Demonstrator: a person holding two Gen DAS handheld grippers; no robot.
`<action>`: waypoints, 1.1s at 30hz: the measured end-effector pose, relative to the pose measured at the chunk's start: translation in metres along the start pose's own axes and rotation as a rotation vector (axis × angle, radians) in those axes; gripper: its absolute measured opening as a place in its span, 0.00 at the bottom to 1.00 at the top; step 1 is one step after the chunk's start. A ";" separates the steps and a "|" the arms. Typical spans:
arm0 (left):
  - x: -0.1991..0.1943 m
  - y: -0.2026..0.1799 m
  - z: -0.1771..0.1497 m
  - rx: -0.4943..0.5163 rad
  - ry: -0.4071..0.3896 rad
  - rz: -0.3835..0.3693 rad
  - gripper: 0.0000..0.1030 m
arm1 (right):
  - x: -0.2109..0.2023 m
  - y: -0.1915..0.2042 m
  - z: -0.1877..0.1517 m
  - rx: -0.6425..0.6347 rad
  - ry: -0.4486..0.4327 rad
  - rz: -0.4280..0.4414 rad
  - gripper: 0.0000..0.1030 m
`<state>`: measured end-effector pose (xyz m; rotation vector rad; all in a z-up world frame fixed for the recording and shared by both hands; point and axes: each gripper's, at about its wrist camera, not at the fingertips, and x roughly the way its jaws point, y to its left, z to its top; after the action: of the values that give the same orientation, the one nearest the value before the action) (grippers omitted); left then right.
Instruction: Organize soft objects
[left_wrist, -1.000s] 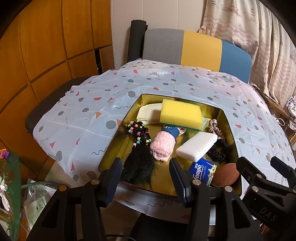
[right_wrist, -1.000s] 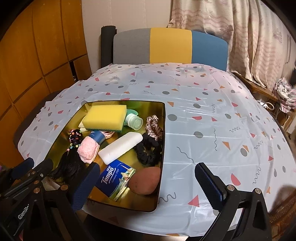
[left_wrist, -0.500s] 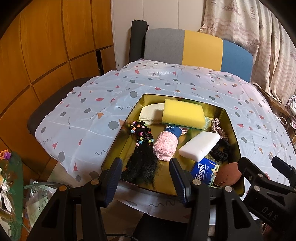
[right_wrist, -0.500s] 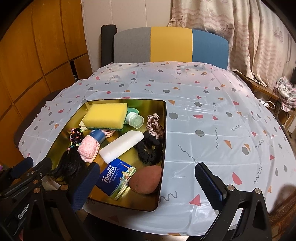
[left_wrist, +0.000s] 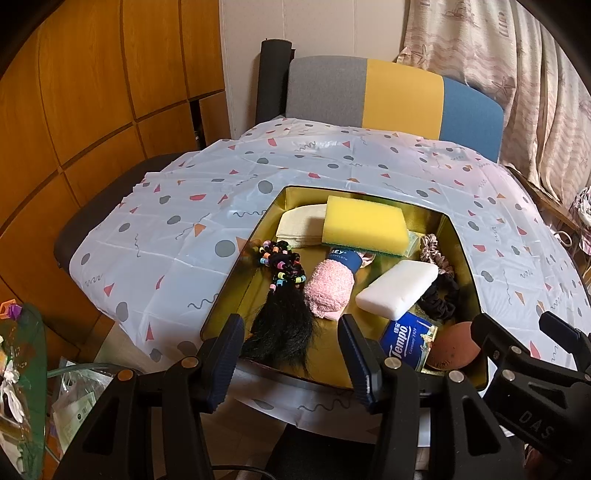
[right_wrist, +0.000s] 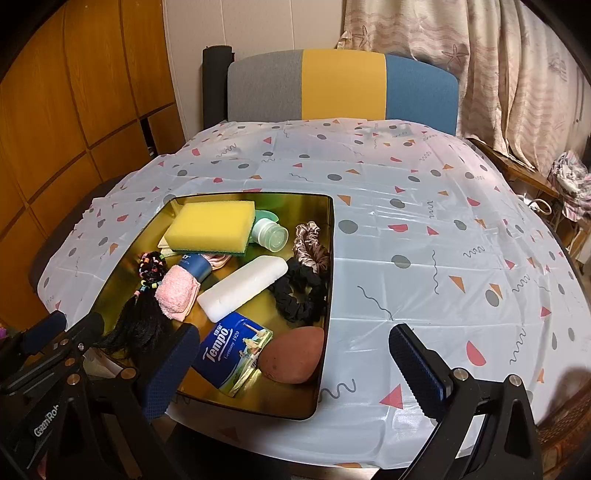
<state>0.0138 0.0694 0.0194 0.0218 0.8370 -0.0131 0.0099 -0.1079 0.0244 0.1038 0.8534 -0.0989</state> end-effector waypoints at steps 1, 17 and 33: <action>0.000 0.000 0.000 0.000 0.000 -0.001 0.52 | 0.000 0.000 0.000 -0.001 0.002 0.000 1.00; 0.000 -0.002 -0.001 0.010 -0.005 -0.005 0.52 | 0.004 0.000 -0.002 0.003 0.014 0.002 1.00; -0.001 -0.002 -0.001 0.015 -0.009 -0.001 0.52 | 0.006 -0.001 -0.003 0.009 0.027 0.007 1.00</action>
<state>0.0127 0.0673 0.0192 0.0357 0.8275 -0.0209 0.0121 -0.1089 0.0178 0.1166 0.8797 -0.0944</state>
